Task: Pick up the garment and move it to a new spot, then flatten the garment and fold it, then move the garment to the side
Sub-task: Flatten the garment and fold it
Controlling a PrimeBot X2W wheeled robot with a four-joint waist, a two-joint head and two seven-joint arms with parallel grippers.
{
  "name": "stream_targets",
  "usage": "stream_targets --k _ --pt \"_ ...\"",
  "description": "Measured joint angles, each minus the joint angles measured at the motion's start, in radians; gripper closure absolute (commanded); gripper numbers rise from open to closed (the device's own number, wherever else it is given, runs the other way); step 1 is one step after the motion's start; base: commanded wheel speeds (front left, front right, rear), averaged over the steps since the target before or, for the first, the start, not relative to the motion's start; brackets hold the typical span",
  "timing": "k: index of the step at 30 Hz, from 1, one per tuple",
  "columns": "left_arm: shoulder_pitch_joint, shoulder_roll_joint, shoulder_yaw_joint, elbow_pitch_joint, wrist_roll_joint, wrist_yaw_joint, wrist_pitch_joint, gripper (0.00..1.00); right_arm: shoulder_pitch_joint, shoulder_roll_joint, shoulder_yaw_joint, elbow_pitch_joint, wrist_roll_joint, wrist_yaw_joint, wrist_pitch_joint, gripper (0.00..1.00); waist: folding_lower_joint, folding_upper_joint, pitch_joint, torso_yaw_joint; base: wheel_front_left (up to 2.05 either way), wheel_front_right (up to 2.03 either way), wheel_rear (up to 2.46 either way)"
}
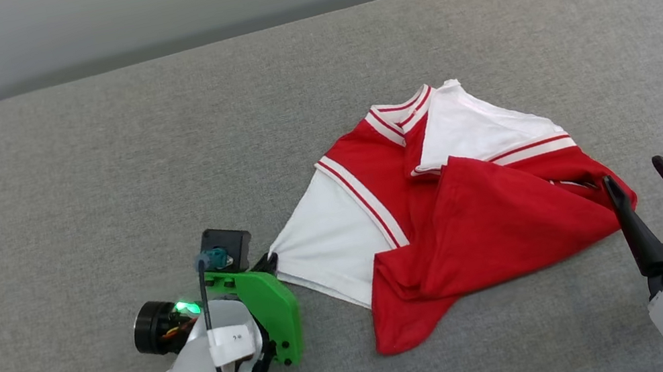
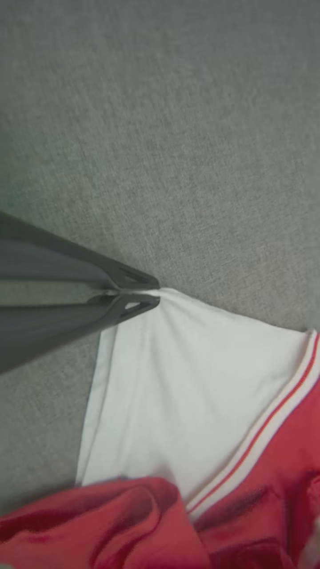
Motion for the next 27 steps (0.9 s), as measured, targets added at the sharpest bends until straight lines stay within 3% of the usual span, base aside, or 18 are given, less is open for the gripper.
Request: stream_targets --k 8,16,18,27 --pt "0.036 0.029 0.058 -0.095 -0.024 0.042 -0.078 1.0 0.009 0.007 -0.029 0.018 -0.009 0.0 0.029 0.0 0.0 0.0 -0.054 0.053 0.0 0.0 0.0" --pt "0.148 0.096 0.098 -0.226 -0.065 0.068 -0.028 1.0 0.032 0.023 -0.05 0.041 -0.01 0.0 0.064 0.0 0.0 0.0 -0.093 0.118 0.0 0.0 0.0" --pt "0.191 0.098 0.09 -0.241 -0.073 0.067 0.001 0.0 0.038 0.027 -0.048 0.049 -0.01 0.0 0.075 0.0 0.0 0.0 -0.098 0.133 0.0 0.0 0.0" --pt "0.224 0.086 0.059 -0.318 -0.059 0.055 -0.119 0.0 0.029 -0.013 -0.034 0.046 -0.007 0.0 0.156 0.0 -0.0001 0.0 -0.09 0.191 0.0 0.0 0.0"
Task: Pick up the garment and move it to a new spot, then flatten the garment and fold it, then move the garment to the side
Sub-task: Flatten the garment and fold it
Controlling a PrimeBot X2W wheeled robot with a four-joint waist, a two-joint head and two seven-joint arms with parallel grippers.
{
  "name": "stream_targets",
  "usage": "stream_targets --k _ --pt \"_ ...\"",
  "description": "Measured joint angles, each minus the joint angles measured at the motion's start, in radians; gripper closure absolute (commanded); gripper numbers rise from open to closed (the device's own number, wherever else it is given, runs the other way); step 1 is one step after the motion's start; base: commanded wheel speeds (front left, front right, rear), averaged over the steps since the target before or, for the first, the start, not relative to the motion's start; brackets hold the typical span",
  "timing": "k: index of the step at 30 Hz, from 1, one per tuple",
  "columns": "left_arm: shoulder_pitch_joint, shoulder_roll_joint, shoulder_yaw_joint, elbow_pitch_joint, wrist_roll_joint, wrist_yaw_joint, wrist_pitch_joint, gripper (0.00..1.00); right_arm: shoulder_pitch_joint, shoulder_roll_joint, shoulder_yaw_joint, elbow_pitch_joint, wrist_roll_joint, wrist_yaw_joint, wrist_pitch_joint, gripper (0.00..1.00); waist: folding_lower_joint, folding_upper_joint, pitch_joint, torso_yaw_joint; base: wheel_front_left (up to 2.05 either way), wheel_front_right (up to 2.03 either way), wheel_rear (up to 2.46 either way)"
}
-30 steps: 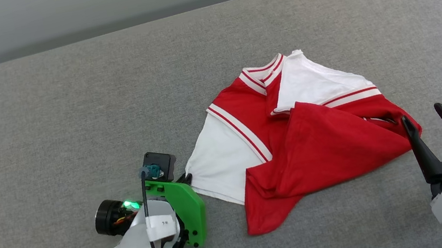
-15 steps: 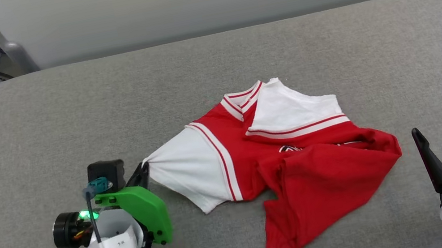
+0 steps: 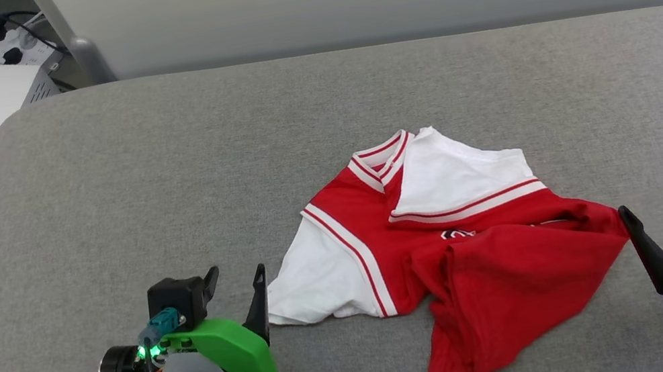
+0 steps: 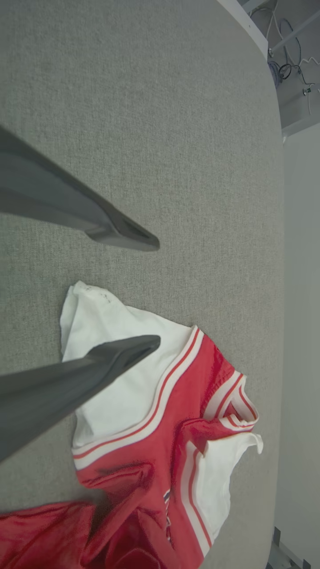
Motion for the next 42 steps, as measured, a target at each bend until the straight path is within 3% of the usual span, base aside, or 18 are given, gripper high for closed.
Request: stream_targets --k 7,11,16,32,33,35,42 --pt "-0.005 -0.02 -0.029 -0.071 0.032 -0.014 -0.151 0.0 -0.168 -0.124 0.082 -0.008 0.097 0.0 0.287 0.0 0.0 0.0 0.025 0.061 0.0 0.0 0.0" --pt "-0.02 -0.026 -0.035 -0.091 0.055 -0.013 -0.221 0.0 -0.301 -0.177 0.11 0.059 0.167 0.0 0.506 0.0 0.0 0.0 0.047 0.1 0.0 0.0 0.0" --pt "-0.053 -0.031 -0.067 -0.118 0.087 -0.032 -0.309 0.0 -0.426 -0.193 0.119 0.169 0.202 0.0 0.728 0.0 0.0 0.0 0.084 0.152 0.0 0.0 0.0" --pt "-0.09 -0.093 -0.093 -0.126 0.125 -0.057 -0.35 0.0 -0.561 -0.242 0.213 0.371 0.186 0.0 0.826 0.0 0.0 0.0 0.199 0.287 0.0 0.0 0.0" --pt "-0.09 -0.093 -0.091 -0.126 0.125 -0.058 -0.35 0.0 -0.561 -0.248 0.217 0.377 0.193 0.0 0.836 0.47 0.0 0.0 0.203 0.291 0.0 0.0 0.0" --pt "-0.09 -0.093 -0.087 -0.126 0.126 -0.059 -0.35 0.0 -0.561 -0.263 0.227 0.382 0.195 0.0 0.843 1.0 0.0 0.0 0.209 0.298 0.0 0.0 0.0" --pt "-0.09 -0.094 -0.069 -0.122 0.137 -0.067 -0.35 0.0 -0.559 -0.258 0.233 0.405 0.216 0.0 0.784 1.0 0.0 0.0 0.197 0.292 0.0 0.0 0.0"
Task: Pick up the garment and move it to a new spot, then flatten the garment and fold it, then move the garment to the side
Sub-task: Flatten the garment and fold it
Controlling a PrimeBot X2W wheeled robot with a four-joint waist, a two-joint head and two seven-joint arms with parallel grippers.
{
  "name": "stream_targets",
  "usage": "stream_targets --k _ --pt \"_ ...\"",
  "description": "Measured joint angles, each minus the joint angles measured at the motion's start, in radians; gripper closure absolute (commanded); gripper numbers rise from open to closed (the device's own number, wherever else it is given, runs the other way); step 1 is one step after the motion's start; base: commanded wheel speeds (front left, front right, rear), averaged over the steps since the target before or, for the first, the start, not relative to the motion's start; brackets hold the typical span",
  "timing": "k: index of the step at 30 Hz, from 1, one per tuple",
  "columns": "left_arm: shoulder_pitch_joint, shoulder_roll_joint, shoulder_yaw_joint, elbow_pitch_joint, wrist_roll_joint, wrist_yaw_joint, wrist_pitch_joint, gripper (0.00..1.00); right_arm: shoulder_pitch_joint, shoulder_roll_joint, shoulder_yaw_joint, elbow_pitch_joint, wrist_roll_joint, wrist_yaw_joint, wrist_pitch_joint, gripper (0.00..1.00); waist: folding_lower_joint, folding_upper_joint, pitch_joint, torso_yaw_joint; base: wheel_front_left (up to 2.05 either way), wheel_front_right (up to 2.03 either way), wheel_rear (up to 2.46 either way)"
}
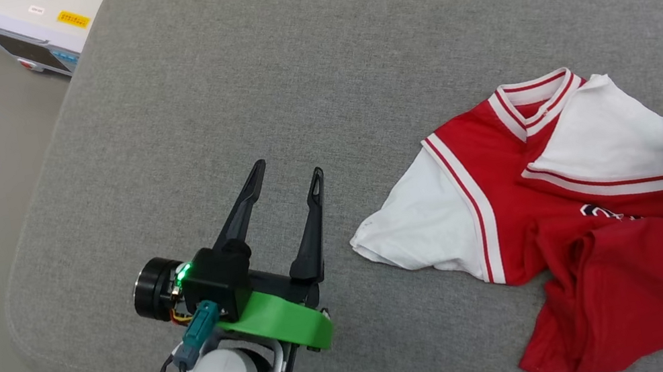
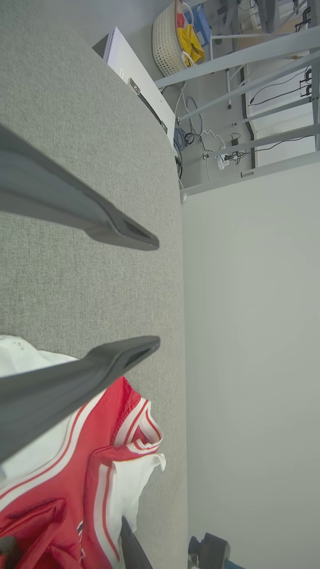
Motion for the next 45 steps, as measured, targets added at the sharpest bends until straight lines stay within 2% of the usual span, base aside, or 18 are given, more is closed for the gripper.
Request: stream_targets --k 8,17,23,26,32,34,38,45 --pt "0.011 0.002 0.009 0.023 0.007 -0.009 0.0 0.0 0.043 0.018 -0.075 0.042 -0.002 0.0 -0.138 1.0 0.0 0.0 -0.05 -0.036 0.0 0.0 0.0" --pt "0.036 0.015 0.017 0.037 0.007 -0.009 0.0 0.0 0.145 0.058 -0.272 0.078 -0.072 0.0 -0.303 1.0 0.0 0.0 -0.108 -0.123 0.0 0.0 0.0" --pt "0.045 0.03 0.023 0.042 0.005 -0.008 0.0 0.0 0.229 0.107 -0.407 0.088 -0.127 0.0 -0.354 1.0 0.0 0.0 -0.138 -0.19 0.0 0.0 0.0" --pt "0.054 0.034 0.026 0.05 -0.002 -0.008 0.0 0.0 0.294 0.161 -0.469 0.074 -0.165 0.0 -0.373 1.0 0.0 0.0 -0.156 -0.234 0.0 0.0 0.0" --pt "0.055 0.037 0.026 0.066 -0.012 -0.007 0.001 0.0 0.364 0.214 -0.514 0.029 -0.204 0.0 -0.381 1.0 0.0 0.0 -0.179 -0.287 0.0 0.0 0.0" --pt "0.056 0.037 0.024 0.07 -0.015 -0.007 0.002 0.0 0.379 0.223 -0.523 0.02 -0.215 0.0 -0.382 0.0 0.0 0.0 -0.187 -0.3 0.0 0.0 0.0" --pt "0.059 0.038 0.022 0.083 -0.02 -0.007 0.002 0.0 0.389 0.228 -0.528 -0.027 -0.22 0.0 -0.427 0.0 0.0 0.0 -0.205 -0.316 0.0 0.0 0.0" --pt "0.073 0.037 0.041 0.089 -0.055 -0.003 0.002 0.0 0.425 0.22 -0.469 -0.212 -0.202 0.0 -0.598 0.0 0.0 0.0 -0.23 -0.335 0.0 0.0 0.0"
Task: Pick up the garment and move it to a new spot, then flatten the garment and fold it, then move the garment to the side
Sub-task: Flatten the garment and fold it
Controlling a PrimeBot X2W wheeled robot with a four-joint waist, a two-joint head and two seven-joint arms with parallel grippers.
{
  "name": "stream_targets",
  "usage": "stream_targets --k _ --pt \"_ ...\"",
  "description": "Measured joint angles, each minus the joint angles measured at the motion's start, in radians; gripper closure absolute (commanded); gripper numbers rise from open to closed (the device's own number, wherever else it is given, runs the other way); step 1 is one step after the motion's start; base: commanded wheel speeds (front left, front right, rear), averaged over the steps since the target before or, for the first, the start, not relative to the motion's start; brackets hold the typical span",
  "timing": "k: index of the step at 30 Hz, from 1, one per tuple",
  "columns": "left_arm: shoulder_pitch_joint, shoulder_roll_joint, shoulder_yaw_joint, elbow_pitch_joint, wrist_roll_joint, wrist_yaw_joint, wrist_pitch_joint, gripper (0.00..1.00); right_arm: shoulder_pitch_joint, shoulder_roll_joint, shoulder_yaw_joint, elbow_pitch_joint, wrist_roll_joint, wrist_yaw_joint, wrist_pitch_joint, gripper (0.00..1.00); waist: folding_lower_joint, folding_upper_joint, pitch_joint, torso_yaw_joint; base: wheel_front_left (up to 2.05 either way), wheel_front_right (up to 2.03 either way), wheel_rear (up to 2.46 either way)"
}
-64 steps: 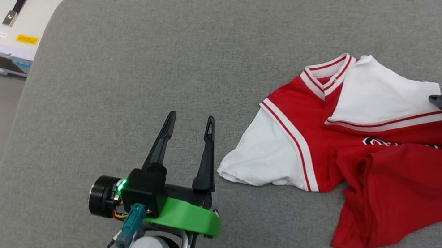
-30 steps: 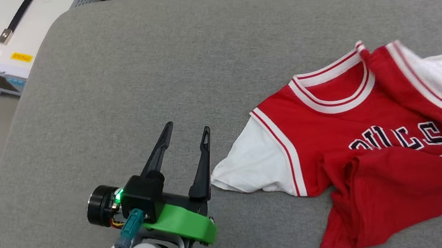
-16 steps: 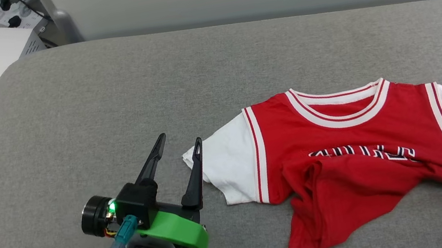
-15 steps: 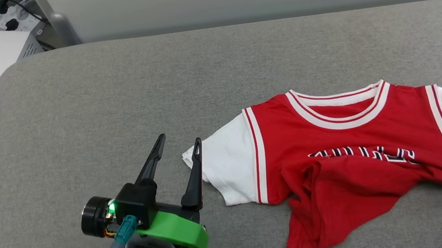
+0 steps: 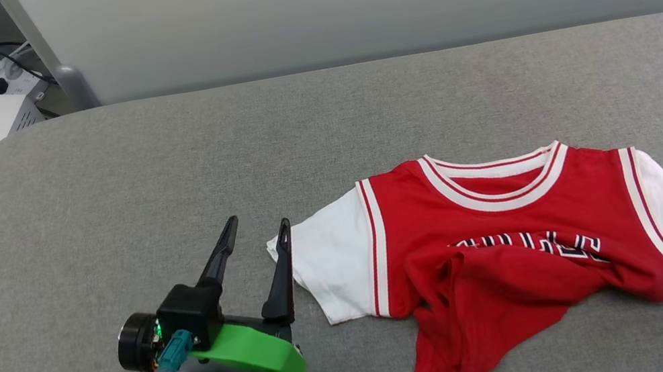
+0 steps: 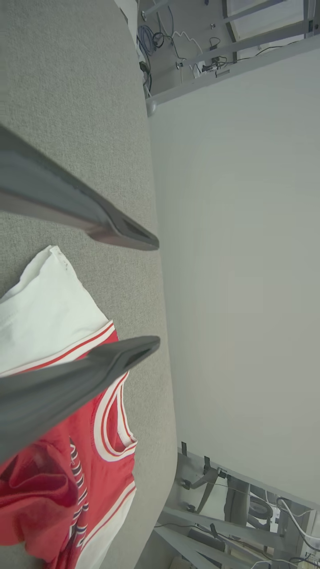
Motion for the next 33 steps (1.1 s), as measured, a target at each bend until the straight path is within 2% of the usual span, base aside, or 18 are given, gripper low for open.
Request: stream_targets --k 5,10,14,18,22,33 --pt "0.025 -0.003 0.016 0.022 -0.048 0.007 0.028 0.0 0.094 0.029 0.035 -0.139 0.028 0.0 -0.184 0.0 0.0 0.0 -0.003 -0.015 0.0 0.0 0.0" --pt "0.036 0.001 0.031 0.037 -0.072 0.019 0.081 0.0 0.131 0.084 0.044 -0.203 0.017 0.0 -0.267 0.0 0.0 0.0 0.011 -0.031 0.0 0.0 0.0" --pt "0.012 0.023 0.036 0.039 -0.081 0.028 0.18 0.0 0.131 0.096 0.054 -0.237 0.006 0.0 -0.274 0.0 0.0 0.0 0.035 -0.045 0.0 0.0 0.0" --pt "-0.061 0.06 0.031 0.067 -0.081 0.041 0.357 0.0 0.127 0.098 0.059 -0.269 -0.007 0.0 -0.276 0.0 0.0 0.0 0.065 -0.064 0.0 0.0 0.0" --pt "-0.122 0.074 0.021 0.111 -0.08 0.061 0.514 0.0 0.125 0.099 0.07 -0.281 -0.018 0.0 -0.272 0.0 0.0 0.0 0.099 -0.086 0.0 0.0 0.0" --pt "-0.253 0.116 -0.002 0.221 -0.064 0.07 0.665 0.0 0.096 0.099 0.102 -0.289 -0.032 0.0 -0.272 0.0 0.0 0.0 0.194 -0.132 0.0 0.0 0.0"
